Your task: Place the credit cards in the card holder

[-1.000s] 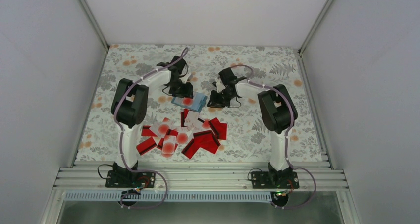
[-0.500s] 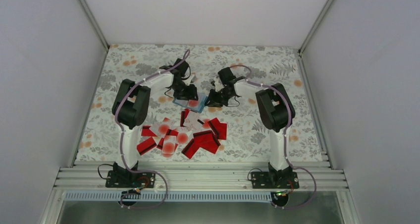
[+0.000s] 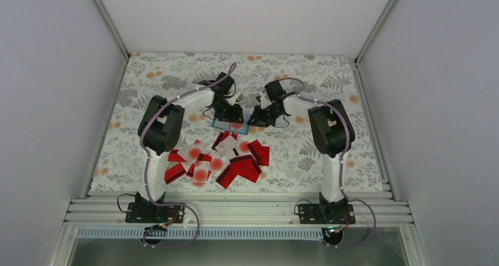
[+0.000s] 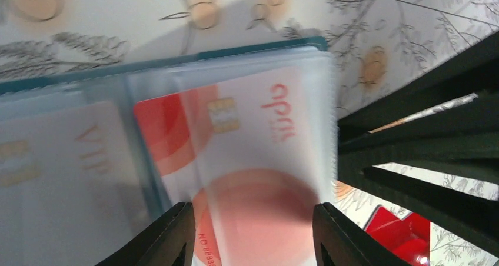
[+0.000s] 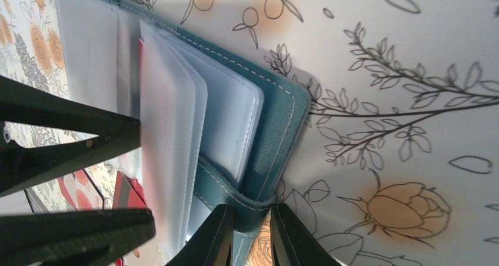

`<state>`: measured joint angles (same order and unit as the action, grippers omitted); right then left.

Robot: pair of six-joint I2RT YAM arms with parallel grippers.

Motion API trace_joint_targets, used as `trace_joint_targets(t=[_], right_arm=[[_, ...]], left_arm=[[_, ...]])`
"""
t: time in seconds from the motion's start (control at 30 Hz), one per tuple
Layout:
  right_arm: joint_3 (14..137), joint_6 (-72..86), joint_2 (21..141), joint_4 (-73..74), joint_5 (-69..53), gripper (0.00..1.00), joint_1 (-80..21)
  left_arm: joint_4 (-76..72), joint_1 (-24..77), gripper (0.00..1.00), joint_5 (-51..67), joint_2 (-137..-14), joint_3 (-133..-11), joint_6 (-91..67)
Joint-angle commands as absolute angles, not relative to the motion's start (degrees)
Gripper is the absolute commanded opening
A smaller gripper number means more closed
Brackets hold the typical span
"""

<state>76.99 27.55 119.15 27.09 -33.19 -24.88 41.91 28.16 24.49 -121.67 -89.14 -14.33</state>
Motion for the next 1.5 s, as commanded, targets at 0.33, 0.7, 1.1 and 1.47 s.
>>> trace_joint_targets(t=[0.33,0.7,1.1,1.47], right_arm=[[74.42,24.24,117.57,27.92,-28.93,0.18,-22.68],[71.49,13.82,109.25,28.03,-31.97,0.34,-21.67],[73.93,0.97,110.4,30.33,-19.65,0.54,-26.13],[72.85,-5.37,111.1,23.66,-9.53,0.52,-31.98]], left_arm=[[40.9,29.64,0.5,28.32,-122.4,-94.31,-7.74],[45.99,26.9,0.5,20.91,-115.89,-92.64,-8.49],[48.1,23.96,0.47,16.97,-118.07,-91.8,-8.08],[48.56,22.77,0.45,12.66,-120.58,-90.28,-7.66]])
